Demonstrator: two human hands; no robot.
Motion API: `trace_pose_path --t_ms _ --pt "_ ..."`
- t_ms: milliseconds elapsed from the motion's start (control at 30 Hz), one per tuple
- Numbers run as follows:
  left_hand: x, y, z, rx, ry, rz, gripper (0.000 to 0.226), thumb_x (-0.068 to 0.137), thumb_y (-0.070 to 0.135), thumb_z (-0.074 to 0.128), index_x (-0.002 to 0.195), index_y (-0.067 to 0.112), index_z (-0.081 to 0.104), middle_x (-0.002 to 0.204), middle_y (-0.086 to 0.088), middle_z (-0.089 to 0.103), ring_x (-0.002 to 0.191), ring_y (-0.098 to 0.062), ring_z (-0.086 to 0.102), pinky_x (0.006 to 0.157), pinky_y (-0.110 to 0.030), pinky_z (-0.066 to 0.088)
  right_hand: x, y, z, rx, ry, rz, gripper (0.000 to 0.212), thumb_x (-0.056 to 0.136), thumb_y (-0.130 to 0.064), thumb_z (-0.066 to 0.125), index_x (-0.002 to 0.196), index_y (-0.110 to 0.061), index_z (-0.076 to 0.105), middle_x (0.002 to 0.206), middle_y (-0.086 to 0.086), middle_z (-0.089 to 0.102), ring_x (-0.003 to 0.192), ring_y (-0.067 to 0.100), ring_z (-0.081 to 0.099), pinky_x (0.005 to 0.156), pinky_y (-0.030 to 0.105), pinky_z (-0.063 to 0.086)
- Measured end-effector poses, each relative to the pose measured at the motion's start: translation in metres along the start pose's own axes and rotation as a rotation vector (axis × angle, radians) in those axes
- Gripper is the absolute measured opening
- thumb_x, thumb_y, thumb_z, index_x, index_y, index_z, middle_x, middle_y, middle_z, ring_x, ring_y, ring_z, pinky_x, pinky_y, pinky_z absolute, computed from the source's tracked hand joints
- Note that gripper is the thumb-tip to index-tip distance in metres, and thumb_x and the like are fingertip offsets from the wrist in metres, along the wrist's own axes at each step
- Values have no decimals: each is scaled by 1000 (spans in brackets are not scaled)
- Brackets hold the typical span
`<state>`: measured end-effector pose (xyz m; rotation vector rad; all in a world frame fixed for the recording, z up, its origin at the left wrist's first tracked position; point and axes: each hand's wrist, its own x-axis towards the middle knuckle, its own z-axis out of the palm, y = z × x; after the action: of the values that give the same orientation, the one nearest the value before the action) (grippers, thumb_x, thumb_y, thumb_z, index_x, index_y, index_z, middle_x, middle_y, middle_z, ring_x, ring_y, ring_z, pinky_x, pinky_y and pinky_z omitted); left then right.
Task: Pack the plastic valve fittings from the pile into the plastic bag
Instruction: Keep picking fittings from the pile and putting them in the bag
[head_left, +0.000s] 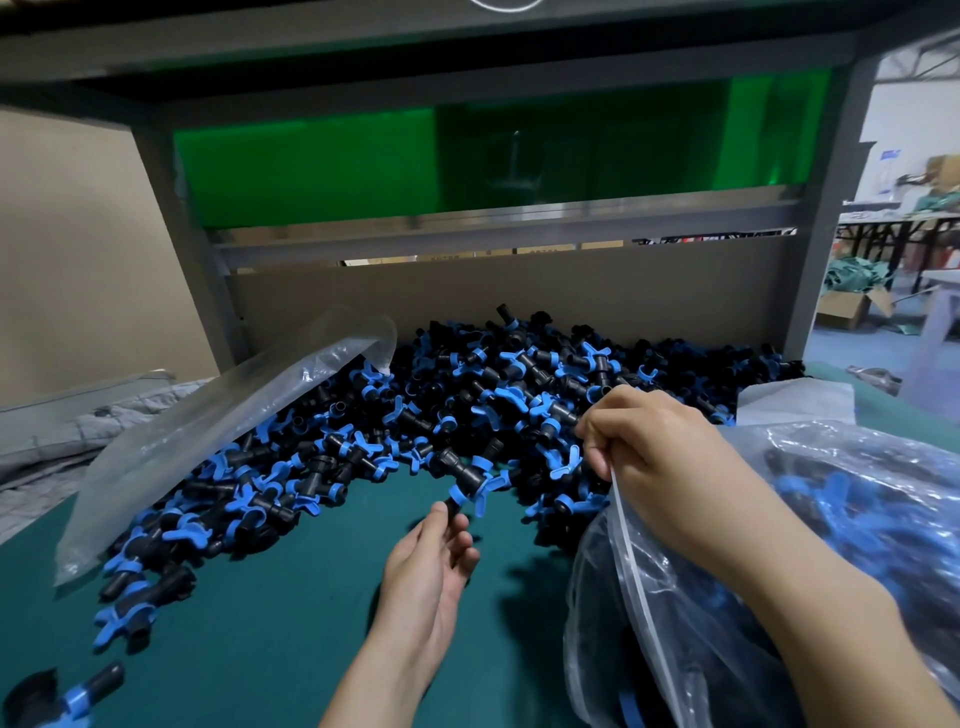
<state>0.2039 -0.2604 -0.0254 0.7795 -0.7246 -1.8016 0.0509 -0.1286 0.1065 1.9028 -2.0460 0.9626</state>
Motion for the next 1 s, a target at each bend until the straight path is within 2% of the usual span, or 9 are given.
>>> trace_pose_path --t_ms 200,300,400,500,567,733,800,900,1000 --pt "-1 4 -1 25 -49 -41 20 98 22 56 99 4 62 71 -3 66 58 -9 58 51 -21 51 0 -2 -2 4 6 -2 44 80 5 42 53 -29 39 91 -11 59 98 21 55 88 42 42" --pt "-7 14 2 108 -147 -55 21 94 25 60 99 5 65 75 -3 67 59 -11 59 49 -23 48 0 -5 -3 9 14 -3 44 79 6 43 53 -29 38 91 -10 59 96 22 55 87 41 42" --pt "-17 31 11 208 -300 -35 24 83 25 66 96 6 70 83 -7 70 68 -13 65 54 -24 51 0 -7 -5 26 35 -6 44 80 5 43 53 -30 38 90 -11 58 94 21 54 85 41 43" --pt "-29 50 23 333 -455 26 32 75 26 71 103 10 76 92 -7 72 79 -13 68 63 -24 55 0 -11 -6 53 70 -13 42 79 3 44 54 -31 37 91 -11 58 94 21 54 85 41 43" --pt "-39 59 32 442 -561 91 26 80 24 77 106 20 76 96 -4 73 84 -12 66 67 -23 54 0 -12 -8 66 96 -17 42 78 2 45 53 -32 37 91 -11 58 94 20 54 84 41 43" --pt "-62 61 58 658 -688 284 28 82 23 68 108 30 75 96 -1 74 84 -7 64 73 -22 52 1 -18 -14 105 134 -49 44 76 2 49 53 -33 36 88 -9 58 91 21 57 81 41 45" --pt "-68 57 66 683 -734 347 27 85 18 67 108 30 75 100 -2 75 85 -7 65 75 -19 51 1 -20 -18 95 147 -53 43 76 1 49 53 -33 35 89 -8 58 93 22 58 81 40 45" --pt "-75 51 74 655 -778 359 26 90 7 66 109 23 75 107 -2 75 100 -13 70 84 -19 52 -1 -23 -26 62 159 -55 35 77 -9 43 53 -33 35 90 -9 59 94 19 58 79 37 45" --pt "-89 46 84 620 -800 366 23 86 3 66 97 19 78 93 -2 77 87 -12 72 75 -19 55 -2 -26 -30 61 168 -56 42 79 -2 47 53 -32 34 92 -9 58 94 21 57 77 39 46"
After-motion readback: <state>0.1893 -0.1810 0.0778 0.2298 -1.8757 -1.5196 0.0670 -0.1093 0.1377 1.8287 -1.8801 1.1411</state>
